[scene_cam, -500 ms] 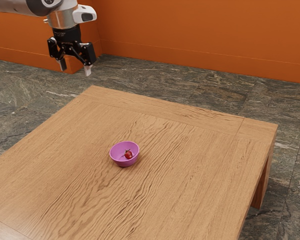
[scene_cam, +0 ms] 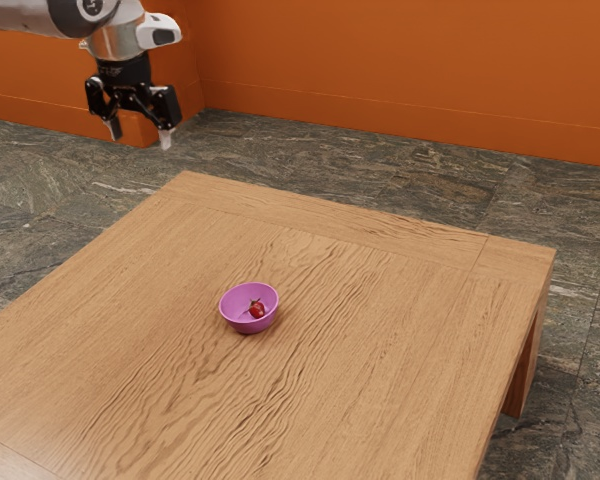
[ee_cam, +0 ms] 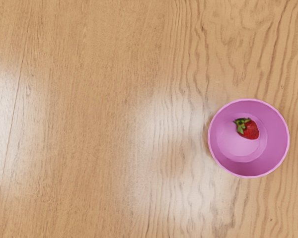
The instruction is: Take strawberry from the bowl
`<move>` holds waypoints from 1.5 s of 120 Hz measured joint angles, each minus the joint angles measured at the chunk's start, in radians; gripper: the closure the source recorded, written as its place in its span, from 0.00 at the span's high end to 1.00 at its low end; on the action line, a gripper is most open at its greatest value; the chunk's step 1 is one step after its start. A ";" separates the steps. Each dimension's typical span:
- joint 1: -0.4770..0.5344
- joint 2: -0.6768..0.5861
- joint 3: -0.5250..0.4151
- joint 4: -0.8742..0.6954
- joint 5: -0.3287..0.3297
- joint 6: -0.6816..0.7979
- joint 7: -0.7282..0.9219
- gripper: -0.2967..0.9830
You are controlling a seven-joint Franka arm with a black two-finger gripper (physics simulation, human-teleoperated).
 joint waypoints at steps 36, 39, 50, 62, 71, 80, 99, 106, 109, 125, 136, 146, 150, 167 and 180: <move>0.095 0.283 0.012 -0.085 -0.022 0.276 -0.043 0.77; 0.096 0.303 0.013 -0.096 -0.027 0.312 -0.045 0.77; 0.098 0.343 0.017 -0.115 -0.051 0.419 -0.048 0.77; 0.067 0.379 0.008 -0.102 -0.108 0.516 -0.065 0.76; 0.060 0.435 -0.016 -0.060 -0.184 0.595 -0.095 0.72; 0.048 0.474 -0.023 -0.045 -0.206 0.649 -0.141 0.66; -0.039 0.494 -0.025 -0.084 -0.126 0.716 -0.274 0.58; -0.056 0.491 -0.024 -0.116 -0.105 0.730 -0.319 0.56; -0.061 0.488 -0.024 -0.128 -0.099 0.734 -0.338 0.55; -0.076 0.425 -0.020 -0.241 -0.079 0.750 -0.421 0.53; -0.093 0.389 -0.019 -0.288 -0.074 0.755 -0.484 0.52; -0.111 0.379 -0.021 -0.318 -0.073 0.756 -0.549 0.51; -0.114 0.368 -0.021 -0.339 -0.073 0.757 -0.575 0.51; -0.117 0.324 -0.020 -0.397 -0.073 0.758 -0.673 0.49; -0.117 0.316 -0.016 -0.421 -0.073 0.759 -0.733 0.47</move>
